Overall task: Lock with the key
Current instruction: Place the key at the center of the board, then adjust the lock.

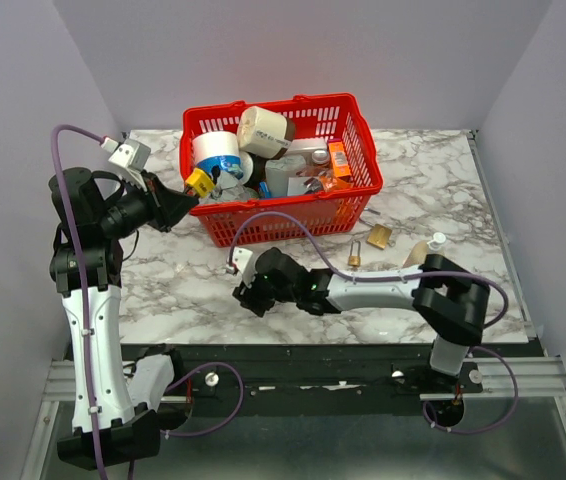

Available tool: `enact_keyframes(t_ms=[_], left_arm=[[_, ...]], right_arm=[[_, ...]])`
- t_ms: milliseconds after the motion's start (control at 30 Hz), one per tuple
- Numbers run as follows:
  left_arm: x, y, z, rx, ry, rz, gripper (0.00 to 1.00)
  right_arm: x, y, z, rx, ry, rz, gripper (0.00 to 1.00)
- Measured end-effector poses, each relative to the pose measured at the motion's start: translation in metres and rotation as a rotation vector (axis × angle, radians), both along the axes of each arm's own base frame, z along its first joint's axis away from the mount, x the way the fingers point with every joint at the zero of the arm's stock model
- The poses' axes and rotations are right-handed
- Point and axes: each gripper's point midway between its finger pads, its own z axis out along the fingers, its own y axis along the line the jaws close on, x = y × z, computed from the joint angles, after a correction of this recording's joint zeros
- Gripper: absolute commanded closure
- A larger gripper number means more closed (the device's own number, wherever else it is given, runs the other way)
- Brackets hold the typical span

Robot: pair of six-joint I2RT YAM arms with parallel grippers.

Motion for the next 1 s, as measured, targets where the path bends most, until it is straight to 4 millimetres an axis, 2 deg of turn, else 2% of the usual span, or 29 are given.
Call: enact_keyframes(t_ms=[100, 233, 300, 400, 467, 567, 700, 767, 867, 933, 1000], left_arm=[[-0.008, -0.006, -0.006, 0.007, 0.016, -0.057, 1.00], [-0.017, -0.014, -0.010, 0.004, 0.020, -0.144, 1.00], [-0.025, -0.020, -0.010, -0.006, 0.016, -0.198, 1.00], [-0.034, -0.026, -0.007, -0.010, -0.008, -0.263, 1.00], [-0.040, -0.032, -0.007, 0.006, -0.030, -0.306, 1.00], [-0.053, -0.050, -0.014, 0.043, -0.052, -0.406, 1.00], [-0.070, -0.080, -0.025, 0.109, -0.078, -0.545, 1.00], [-0.073, -0.093, -0.027, 0.148, -0.098, -0.569, 1.00], [-0.065, -0.102, -0.024, 0.171, -0.142, -0.542, 1.00], [-0.057, -0.108, -0.021, 0.164, -0.153, -0.519, 1.00], [-0.052, -0.118, -0.019, 0.151, -0.161, -0.520, 1.00]], right_arm=[[-0.009, 0.000, 0.041, 0.040, 0.019, 0.032, 0.24], [-0.026, -0.013, 0.123, 0.157, -0.006, 0.093, 0.08], [-0.036, -0.027, 0.163, 0.221, -0.034, 0.124, 0.04], [-0.048, -0.056, 0.217, 0.318, -0.062, 0.162, 0.04], [-0.043, -0.079, 0.242, 0.369, -0.062, 0.148, 0.04], [-0.012, -0.115, 0.259, 0.407, -0.035, 0.056, 0.03], [0.032, -0.160, 0.250, 0.395, 0.043, -0.100, 0.03], [0.034, -0.171, 0.246, 0.399, 0.103, -0.129, 0.02], [0.023, -0.178, 0.250, 0.436, 0.163, -0.126, 0.03], [0.011, -0.183, 0.257, 0.477, 0.173, -0.127, 0.09], [0.003, -0.186, 0.273, 0.536, 0.148, -0.123, 0.15]])
